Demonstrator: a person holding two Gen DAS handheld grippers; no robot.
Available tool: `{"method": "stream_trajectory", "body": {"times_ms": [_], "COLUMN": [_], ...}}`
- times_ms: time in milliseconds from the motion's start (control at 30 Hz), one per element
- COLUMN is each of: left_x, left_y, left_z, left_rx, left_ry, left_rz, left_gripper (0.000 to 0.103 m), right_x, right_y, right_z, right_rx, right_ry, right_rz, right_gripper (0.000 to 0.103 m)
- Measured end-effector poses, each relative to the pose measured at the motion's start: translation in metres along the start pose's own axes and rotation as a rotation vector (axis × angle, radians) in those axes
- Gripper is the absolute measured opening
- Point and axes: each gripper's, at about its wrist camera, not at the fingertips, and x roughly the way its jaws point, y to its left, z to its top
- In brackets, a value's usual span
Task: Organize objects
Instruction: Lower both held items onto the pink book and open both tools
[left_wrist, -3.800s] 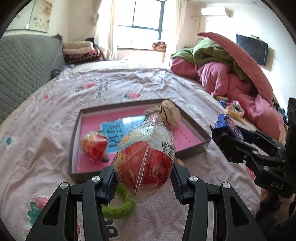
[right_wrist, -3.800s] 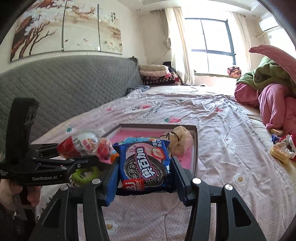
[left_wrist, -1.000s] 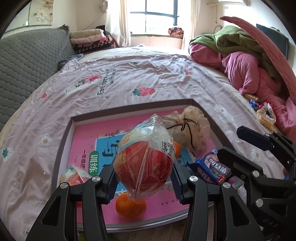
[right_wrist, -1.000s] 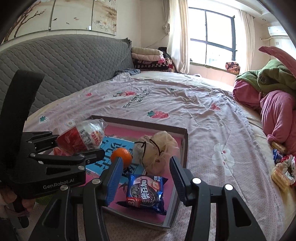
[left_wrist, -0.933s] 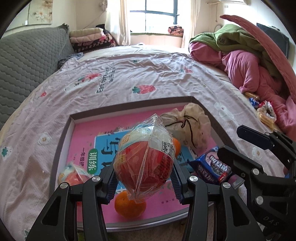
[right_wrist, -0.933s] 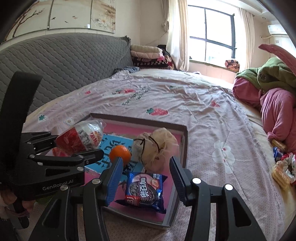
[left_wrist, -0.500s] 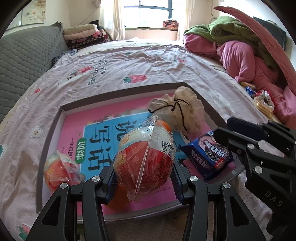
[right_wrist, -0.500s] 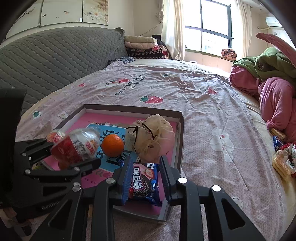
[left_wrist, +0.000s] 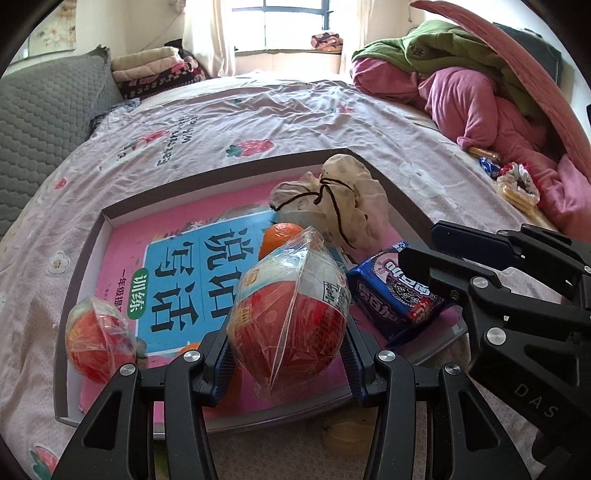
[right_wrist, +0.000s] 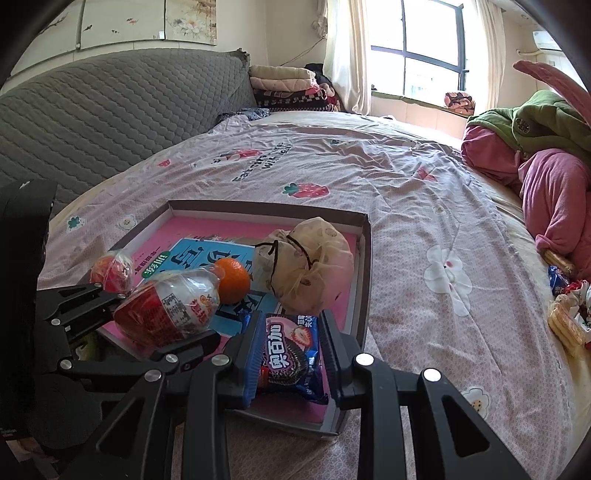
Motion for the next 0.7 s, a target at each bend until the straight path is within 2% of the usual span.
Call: {"method": "stream_trajectory", "body": {"times_ms": [500,700], "left_x": [-0.002,-0.007], "left_y": [-0.003,-0.004], "left_z": [0.000,-0.001], "left_rx": [0.002,0.003], "left_ry": [0.021,0.012], "left_rz": [0.014,0.019], "left_gripper": [0.052,0.058], "right_x": [-0.007,-0.012], "right_y": [-0.019,-0.018], "right_z": [0.002,0.003], "right_rx": [0.092,0.097], "right_ry": [-0.002,-0.019], "right_rz": [0.017,0.027], "right_gripper": [0.030,0.032]}}
